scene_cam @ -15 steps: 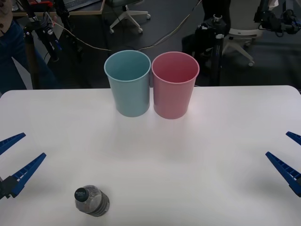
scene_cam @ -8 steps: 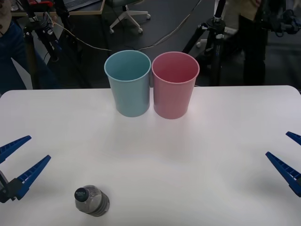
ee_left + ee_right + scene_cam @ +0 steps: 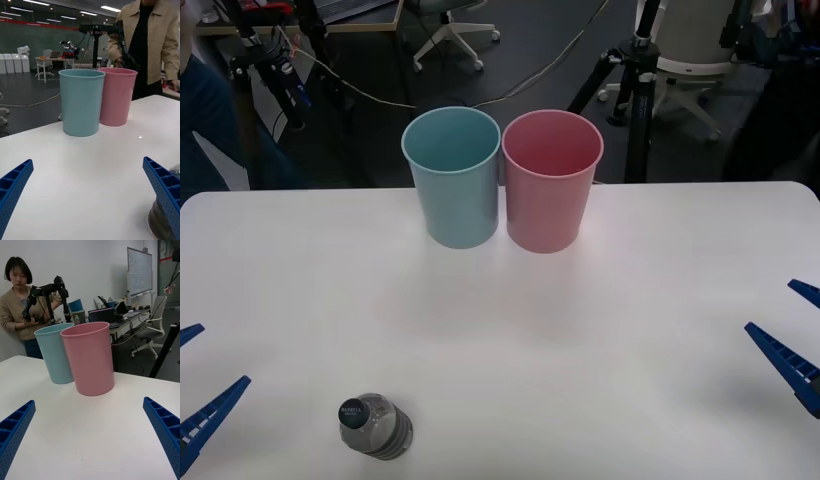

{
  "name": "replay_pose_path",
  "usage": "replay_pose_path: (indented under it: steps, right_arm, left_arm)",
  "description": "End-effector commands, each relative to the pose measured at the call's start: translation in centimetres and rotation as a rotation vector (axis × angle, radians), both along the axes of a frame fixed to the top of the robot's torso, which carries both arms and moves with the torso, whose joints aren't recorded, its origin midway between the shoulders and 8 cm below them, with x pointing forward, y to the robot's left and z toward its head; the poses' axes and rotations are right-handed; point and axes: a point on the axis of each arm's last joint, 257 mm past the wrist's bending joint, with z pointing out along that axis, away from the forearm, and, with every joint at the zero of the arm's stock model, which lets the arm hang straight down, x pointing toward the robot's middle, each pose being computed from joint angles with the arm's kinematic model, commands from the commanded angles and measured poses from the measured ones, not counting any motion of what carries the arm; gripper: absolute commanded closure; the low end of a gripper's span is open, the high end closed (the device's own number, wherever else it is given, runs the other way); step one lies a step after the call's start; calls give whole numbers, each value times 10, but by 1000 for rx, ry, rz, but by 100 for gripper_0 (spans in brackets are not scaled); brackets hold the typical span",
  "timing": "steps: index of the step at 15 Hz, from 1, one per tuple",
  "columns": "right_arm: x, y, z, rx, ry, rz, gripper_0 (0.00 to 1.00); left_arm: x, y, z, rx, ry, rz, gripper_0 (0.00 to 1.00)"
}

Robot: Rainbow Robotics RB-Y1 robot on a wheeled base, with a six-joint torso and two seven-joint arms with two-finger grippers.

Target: Grasp the object on the table and drop it into the matching bin: aluminum can to the light blue bin, PET bottle to the pink bin.

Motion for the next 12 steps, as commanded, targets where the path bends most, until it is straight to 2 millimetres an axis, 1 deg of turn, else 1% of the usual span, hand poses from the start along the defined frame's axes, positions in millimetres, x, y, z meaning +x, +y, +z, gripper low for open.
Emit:
replay_pose_path:
  steps: [1,4,6,10,12]
  right_arm:
    - [0,0,0,0,0,0,0]
    - [0,0,0,0,0,0,0]
    - [0,0,0,0,0,0,0]
    - [0,0,0,0,0,0,0]
    - [0,0,0,0,0,0,0]
  left_arm:
    - [-15,2,-19,44,-1,-21,0]
    - [-28,-2,-43,100,-12,-49,0]
    - [-33,-11,-55,144,-38,-70,0]
    - [-40,-42,-85,186,-59,-129,0]
    - [-35,-50,-98,178,-51,-141,0]
